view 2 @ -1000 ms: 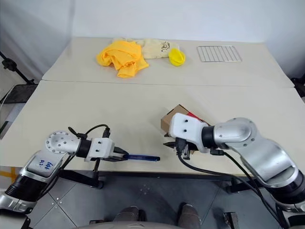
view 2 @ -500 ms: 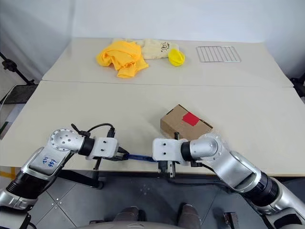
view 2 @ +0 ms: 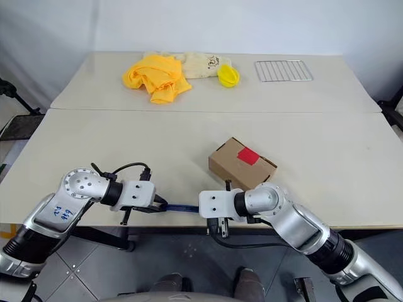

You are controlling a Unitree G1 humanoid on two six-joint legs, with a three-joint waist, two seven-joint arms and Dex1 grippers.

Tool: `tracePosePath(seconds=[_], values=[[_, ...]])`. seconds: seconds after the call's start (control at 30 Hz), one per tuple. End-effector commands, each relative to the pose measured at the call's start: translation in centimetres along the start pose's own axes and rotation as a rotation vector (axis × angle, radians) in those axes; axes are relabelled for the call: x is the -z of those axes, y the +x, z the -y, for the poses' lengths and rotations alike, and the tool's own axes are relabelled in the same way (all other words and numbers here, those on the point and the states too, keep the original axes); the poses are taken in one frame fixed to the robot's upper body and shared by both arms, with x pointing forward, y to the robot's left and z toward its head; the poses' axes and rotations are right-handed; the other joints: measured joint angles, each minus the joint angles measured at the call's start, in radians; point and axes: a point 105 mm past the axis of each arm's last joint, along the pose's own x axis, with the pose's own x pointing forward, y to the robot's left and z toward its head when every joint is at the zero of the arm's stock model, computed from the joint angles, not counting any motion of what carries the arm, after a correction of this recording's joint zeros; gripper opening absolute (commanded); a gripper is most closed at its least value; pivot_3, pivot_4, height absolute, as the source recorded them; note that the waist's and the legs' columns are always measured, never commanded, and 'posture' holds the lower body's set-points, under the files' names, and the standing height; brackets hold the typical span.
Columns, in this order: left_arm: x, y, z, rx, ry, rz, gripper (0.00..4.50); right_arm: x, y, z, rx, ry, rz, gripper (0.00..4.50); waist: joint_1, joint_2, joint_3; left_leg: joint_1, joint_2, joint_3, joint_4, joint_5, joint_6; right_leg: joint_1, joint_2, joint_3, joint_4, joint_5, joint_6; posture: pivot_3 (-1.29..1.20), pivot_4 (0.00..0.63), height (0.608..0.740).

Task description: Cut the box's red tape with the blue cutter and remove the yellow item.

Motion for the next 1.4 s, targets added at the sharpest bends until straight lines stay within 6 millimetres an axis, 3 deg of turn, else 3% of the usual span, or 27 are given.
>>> tracePosePath(seconds=[0.03,0.33,0.6,1.03,1.23,1.4], values=[[1.2,0.5,1.4,0.061,-0.020,-0.054,0.43,0.4,-0.3,0.3,0.026,0.007,-0.010,0.01,-0.002,0.000,0.000,0.000,0.000,0.000,0.000,0.000,0.000,0.000,0.000,0.000,0.000,0.000,0.000,0.00,0.150,0.740],[1.0,0.7,1.5,0.072,-0.005,-0.043,0.43,1.6,0.8,0.3,0.052,0.063,-0.012,0.01,-0.003,0.000,-0.001,0.001,0.000,0.000,0.000,0.000,0.000,0.001,0.000,0.000,0.000,0.000,0.000,0.00,0.150,0.740],[1.0,0.8,1.4,0.074,0.004,-0.041,0.43,1.4,2.2,1.2,0.065,0.064,0.019,0.01,-0.004,0.000,-0.001,0.003,0.000,0.000,0.000,0.000,0.000,0.002,0.000,0.000,0.001,0.000,0.000,0.00,0.150,0.740],[0.7,0.9,1.5,0.068,0.007,-0.032,0.43,-0.7,5.1,0.7,0.011,0.035,0.097,0.01,-0.005,0.001,-0.002,0.003,0.000,0.000,0.000,0.000,0.000,0.002,0.000,0.001,0.002,0.000,-0.001,0.00,0.150,0.740],[0.7,1.0,1.5,0.063,0.004,-0.030,0.43,-1.5,6.1,1.7,0.021,0.022,0.119,0.01,-0.006,0.001,-0.002,0.003,0.000,0.000,0.001,0.000,0.000,0.002,0.000,0.001,0.003,0.000,-0.001,0.00,0.150,0.740],[0.8,1.0,1.4,0.057,0.002,-0.033,0.43,-2.0,4.5,2.7,0.036,0.007,0.136,0.01,-0.004,0.001,-0.002,0.003,0.001,0.000,0.001,0.000,0.000,0.002,0.000,0.001,0.003,0.000,-0.001,0.00,0.150,0.740]])
